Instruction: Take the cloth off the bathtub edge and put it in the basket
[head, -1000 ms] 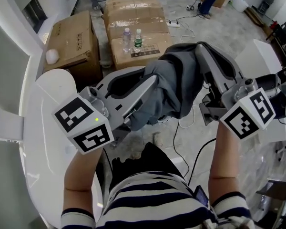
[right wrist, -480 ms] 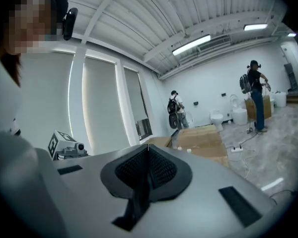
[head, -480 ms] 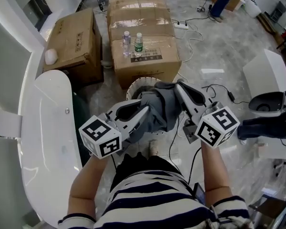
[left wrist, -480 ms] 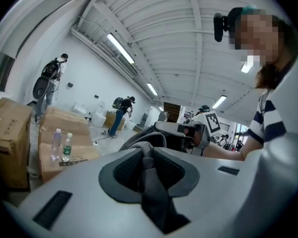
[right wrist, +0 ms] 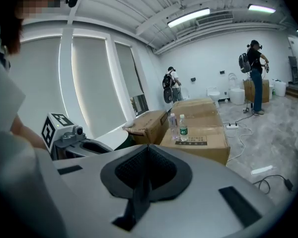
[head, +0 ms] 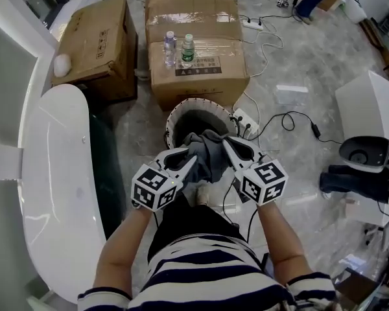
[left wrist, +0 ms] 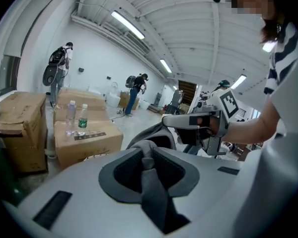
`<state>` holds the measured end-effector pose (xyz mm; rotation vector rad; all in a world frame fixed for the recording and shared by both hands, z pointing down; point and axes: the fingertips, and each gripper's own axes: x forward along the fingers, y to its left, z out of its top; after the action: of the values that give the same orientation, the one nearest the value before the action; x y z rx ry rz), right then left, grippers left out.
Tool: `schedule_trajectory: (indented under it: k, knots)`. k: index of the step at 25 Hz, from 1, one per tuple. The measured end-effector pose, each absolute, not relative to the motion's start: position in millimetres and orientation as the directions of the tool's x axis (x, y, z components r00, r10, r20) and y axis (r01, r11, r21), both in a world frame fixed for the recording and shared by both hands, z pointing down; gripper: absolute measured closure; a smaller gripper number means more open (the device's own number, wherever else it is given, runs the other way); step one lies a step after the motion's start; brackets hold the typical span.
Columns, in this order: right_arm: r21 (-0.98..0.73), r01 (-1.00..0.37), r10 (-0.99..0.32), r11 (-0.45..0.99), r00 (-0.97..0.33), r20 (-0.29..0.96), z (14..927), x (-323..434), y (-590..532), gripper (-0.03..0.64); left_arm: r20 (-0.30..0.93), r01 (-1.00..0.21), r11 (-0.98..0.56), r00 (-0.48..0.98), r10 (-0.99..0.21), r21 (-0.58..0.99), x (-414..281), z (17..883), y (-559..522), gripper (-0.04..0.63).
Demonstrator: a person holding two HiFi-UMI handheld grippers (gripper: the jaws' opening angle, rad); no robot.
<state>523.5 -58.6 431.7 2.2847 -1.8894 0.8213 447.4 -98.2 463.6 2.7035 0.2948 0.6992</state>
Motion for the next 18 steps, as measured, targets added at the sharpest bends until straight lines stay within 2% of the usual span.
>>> schedule_trajectory:
  k: [10, 18]
  knots:
    - [-0.338, -0.885, -0.796, -0.321, 0.058, 0.603, 553.3, 532.5, -53.9, 0.588, 0.642, -0.002, -0.93, 0.724, 0.252, 0.368, 461.8, 582.9, -102.0, 0.517]
    - [-0.319, -0.87, -0.72, -0.376, 0.057, 0.691, 612.9, 539.4, -48.4, 0.589, 0.803, -0.036, -0.961, 0.559, 0.208, 0.274, 464.5, 652.1, -105.9, 0.517]
